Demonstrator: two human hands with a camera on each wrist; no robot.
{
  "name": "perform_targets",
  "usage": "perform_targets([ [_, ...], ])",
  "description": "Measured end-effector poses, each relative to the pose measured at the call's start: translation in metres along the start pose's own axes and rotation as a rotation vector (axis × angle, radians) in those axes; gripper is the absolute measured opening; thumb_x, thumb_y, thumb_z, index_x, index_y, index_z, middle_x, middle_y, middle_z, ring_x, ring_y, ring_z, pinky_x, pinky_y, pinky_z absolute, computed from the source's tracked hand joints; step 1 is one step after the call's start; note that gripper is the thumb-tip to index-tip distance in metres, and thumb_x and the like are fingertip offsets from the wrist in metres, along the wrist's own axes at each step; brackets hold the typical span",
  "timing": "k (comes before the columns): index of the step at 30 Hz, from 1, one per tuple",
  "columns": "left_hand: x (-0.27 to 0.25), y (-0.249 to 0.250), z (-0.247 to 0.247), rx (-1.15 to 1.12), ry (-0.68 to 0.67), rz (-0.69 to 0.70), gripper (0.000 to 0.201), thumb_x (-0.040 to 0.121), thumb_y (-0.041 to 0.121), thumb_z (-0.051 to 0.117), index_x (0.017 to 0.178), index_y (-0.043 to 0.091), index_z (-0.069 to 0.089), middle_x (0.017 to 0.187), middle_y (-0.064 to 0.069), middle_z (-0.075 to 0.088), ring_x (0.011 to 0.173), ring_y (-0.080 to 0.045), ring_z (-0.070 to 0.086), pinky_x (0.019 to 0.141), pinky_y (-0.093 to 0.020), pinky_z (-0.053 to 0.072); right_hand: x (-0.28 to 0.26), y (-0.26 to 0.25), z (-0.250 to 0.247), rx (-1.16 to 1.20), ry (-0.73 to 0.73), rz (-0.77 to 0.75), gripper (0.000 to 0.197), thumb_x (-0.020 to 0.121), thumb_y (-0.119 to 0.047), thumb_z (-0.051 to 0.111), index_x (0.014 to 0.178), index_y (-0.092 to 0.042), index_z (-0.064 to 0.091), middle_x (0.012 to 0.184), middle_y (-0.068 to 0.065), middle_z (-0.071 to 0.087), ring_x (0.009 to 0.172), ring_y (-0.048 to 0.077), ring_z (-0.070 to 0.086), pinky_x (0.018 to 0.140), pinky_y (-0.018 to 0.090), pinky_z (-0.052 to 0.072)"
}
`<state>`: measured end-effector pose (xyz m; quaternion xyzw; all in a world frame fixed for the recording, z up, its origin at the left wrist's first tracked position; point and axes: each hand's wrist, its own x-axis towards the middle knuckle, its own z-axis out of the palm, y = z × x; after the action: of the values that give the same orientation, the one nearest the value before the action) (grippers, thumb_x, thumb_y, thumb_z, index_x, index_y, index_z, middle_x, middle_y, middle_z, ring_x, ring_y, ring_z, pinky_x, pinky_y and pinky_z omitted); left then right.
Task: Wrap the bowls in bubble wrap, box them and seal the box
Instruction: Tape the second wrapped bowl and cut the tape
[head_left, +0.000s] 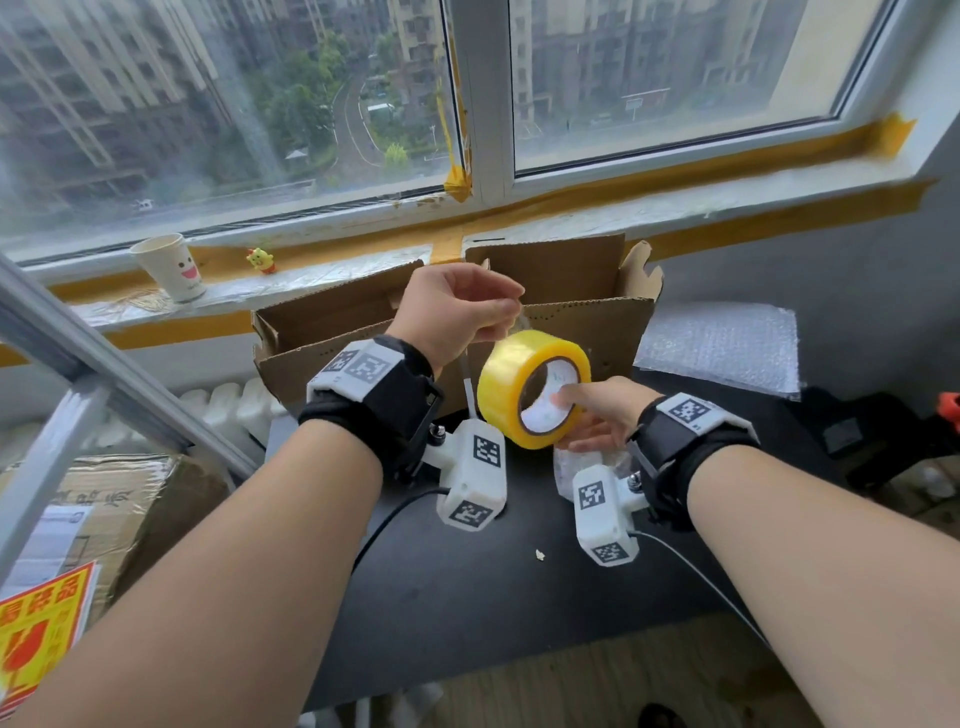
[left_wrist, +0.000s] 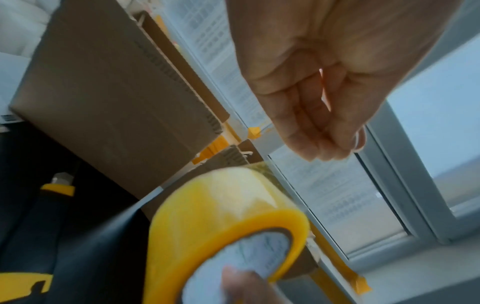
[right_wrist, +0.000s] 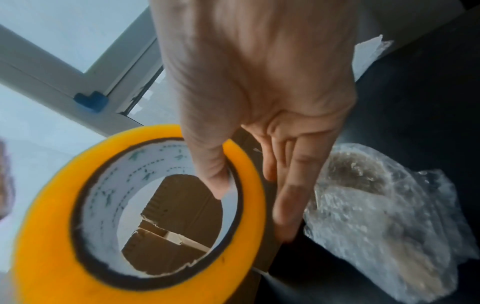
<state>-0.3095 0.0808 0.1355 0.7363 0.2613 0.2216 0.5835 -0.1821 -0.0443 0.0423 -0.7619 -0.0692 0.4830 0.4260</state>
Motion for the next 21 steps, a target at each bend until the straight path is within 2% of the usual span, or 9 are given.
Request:
perform_targets([
  [3,0.004,0.008,0.014,0.062,-0.034,0.009,0.013,0.083,-0.003,0.070,0.083,0.010,0.072,0.077,-0.008,0.070,0.068,-0.015,0.064,0.071,-0.028,0.059,0.003,-0.003,-0.007,-0.022,0.136,-0.145,0.026,0.086,-0.022,0.071,0.085,-0.001,0.055,0.081,0.016,0.061,0.070,0.027,0.066,0.066,0.035,0.058],
  [5,0.009,0.010,0.021,0.096,-0.004,0.020,0.014,0.083,-0.003,0.069,0.082,0.010,0.071,0.077,-0.009,0.070,0.069,-0.016,0.064,0.068,-0.026,0.059,-0.001,-0.006,-0.013,0.031,0.114,-0.243,0.022,0.089,-0.022,0.066,0.079,-0.005,0.057,0.077,0.014,0.062,0.068,0.023,0.064,0.067,0.034,0.055],
  [8,0.015,0.010,0.031,0.141,0.032,0.030,0.012,0.083,-0.003,0.069,0.082,0.009,0.072,0.077,-0.010,0.070,0.068,-0.016,0.064,0.066,-0.025,0.058,-0.008,-0.006,-0.017,0.009,-0.106,-0.306,0.036,0.086,-0.043,0.068,0.094,-0.008,0.068,0.097,0.013,0.073,0.092,0.024,0.068,0.087,0.039,0.052],
  [10,0.016,0.009,0.038,0.136,0.034,0.024,0.013,0.083,-0.003,0.068,0.081,0.009,0.072,0.074,-0.009,0.069,0.065,-0.015,0.063,0.066,-0.027,0.058,-0.008,-0.003,-0.019,-0.018,-0.207,-0.292,0.068,0.065,-0.058,0.080,0.109,-0.008,0.069,0.116,0.018,0.068,0.111,0.030,0.064,0.102,0.046,0.047],
  [11,0.016,0.009,0.042,0.129,0.031,0.022,0.013,0.083,-0.003,0.068,0.081,0.009,0.072,0.073,-0.008,0.069,0.064,-0.015,0.064,0.067,-0.029,0.058,-0.005,0.000,-0.021,-0.031,-0.253,-0.283,0.076,0.058,-0.057,0.084,0.113,-0.007,0.068,0.119,0.020,0.066,0.112,0.032,0.063,0.103,0.047,0.046],
  [15,0.016,0.009,0.057,0.098,0.038,0.011,0.008,0.084,-0.002,0.069,0.086,0.005,0.073,0.080,-0.014,0.072,0.068,-0.017,0.066,0.071,-0.032,0.060,-0.007,0.004,-0.036,-0.129,-0.354,-0.340,0.036,0.082,-0.028,0.075,0.106,-0.002,0.067,0.103,0.015,0.071,0.094,0.025,0.067,0.097,0.045,0.051],
  [16,0.017,0.009,0.059,0.075,0.062,0.006,0.008,0.083,-0.002,0.069,0.085,0.004,0.073,0.080,-0.015,0.072,0.068,-0.019,0.066,0.072,-0.032,0.060,-0.008,0.005,-0.042,-0.118,-0.341,-0.358,0.031,0.084,-0.027,0.071,0.101,-0.002,0.066,0.096,0.015,0.072,0.090,0.025,0.067,0.093,0.043,0.053],
  [19,0.019,0.002,0.062,-0.030,0.158,-0.043,0.013,0.082,-0.005,0.068,0.079,0.006,0.072,0.079,-0.015,0.071,0.068,-0.022,0.066,0.073,-0.034,0.060,-0.011,0.003,-0.060,-0.224,-0.082,-0.435,0.042,0.077,-0.047,0.074,0.085,-0.007,0.066,0.077,0.008,0.069,0.072,0.018,0.062,0.070,0.029,0.050],
  [21,0.018,-0.007,0.066,-0.092,0.197,-0.090,0.013,0.082,-0.007,0.068,0.079,0.005,0.072,0.081,-0.016,0.071,0.072,-0.023,0.068,0.075,-0.033,0.060,-0.011,0.002,-0.075,-0.255,0.060,-0.447,0.047,0.073,-0.056,0.075,0.075,-0.011,0.064,0.069,0.006,0.063,0.066,0.016,0.057,0.065,0.027,0.045],
])
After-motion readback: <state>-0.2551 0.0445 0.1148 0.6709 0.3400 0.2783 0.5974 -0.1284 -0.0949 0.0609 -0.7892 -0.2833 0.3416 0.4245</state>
